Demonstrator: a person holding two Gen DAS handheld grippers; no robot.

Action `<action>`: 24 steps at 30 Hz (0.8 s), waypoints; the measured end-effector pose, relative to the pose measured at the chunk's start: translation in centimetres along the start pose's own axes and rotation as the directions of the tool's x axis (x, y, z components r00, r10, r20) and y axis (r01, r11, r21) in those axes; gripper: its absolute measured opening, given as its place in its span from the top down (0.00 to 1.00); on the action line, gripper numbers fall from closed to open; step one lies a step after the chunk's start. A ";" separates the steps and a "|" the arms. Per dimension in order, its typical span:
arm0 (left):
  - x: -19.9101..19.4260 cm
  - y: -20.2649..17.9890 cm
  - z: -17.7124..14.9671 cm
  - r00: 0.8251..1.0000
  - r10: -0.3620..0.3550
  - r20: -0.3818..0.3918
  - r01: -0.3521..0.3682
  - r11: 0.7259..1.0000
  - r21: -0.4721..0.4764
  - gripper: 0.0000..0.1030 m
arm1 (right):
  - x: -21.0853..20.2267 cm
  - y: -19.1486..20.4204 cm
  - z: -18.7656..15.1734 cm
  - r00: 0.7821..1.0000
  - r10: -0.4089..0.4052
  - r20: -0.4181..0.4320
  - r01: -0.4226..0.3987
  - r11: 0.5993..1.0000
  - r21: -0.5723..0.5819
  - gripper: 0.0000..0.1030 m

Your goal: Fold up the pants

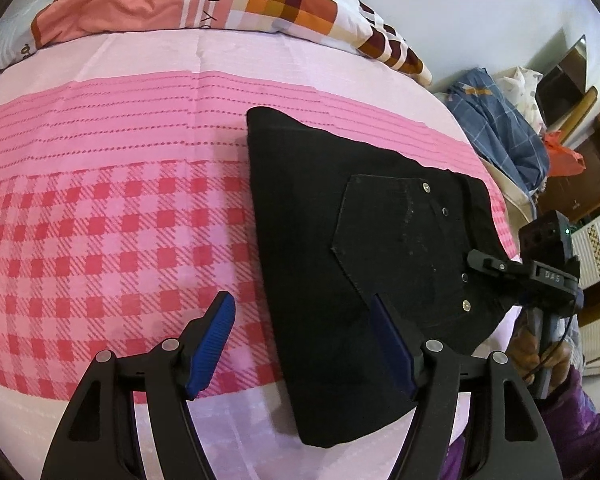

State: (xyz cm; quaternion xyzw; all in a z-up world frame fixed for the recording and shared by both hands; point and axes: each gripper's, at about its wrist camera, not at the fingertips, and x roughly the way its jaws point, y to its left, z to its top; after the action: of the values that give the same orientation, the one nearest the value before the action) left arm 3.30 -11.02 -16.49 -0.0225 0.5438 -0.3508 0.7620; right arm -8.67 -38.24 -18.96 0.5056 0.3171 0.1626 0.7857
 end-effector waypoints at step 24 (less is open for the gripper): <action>1.1 -0.3 -1.4 0.999 0.047 -0.021 -0.046 0.998 0.041 0.32 | -0.5 -1.2 0.3 1.000 0.011 -0.018 -0.011 1.000 -0.029 0.79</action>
State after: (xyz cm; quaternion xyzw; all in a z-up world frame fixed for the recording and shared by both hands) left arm 2.12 -11.37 -17.82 0.0095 0.5450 -0.3444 0.7644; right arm -8.94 -39.24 -19.77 0.4946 0.3188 0.1759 0.7892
